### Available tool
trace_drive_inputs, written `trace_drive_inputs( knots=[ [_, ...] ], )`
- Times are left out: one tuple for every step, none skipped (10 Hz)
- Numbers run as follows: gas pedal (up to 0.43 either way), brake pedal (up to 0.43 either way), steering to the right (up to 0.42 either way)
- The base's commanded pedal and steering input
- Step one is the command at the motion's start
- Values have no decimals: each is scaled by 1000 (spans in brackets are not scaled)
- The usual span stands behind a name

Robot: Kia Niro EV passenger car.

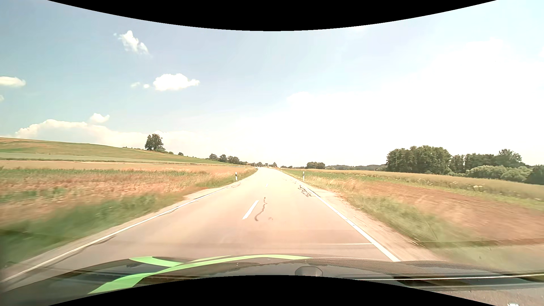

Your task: Follow the waypoints while adhering to traffic rules and regulations

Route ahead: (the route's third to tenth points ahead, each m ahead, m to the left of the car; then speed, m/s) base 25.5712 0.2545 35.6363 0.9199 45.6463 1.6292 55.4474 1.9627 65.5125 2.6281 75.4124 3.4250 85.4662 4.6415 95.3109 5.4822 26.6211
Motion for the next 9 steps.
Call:
trace_drive_inputs(
  knots=[
    [469, 0, -14],
    [469, 0, -13],
    [461, 0, -13],
    [429, 0, -15],
    [398, 0, -16],
    [398, 0, -17],
    [398, 0, -17],
    [390, 0, -17],
    [378, 0, -17]
  ],
)
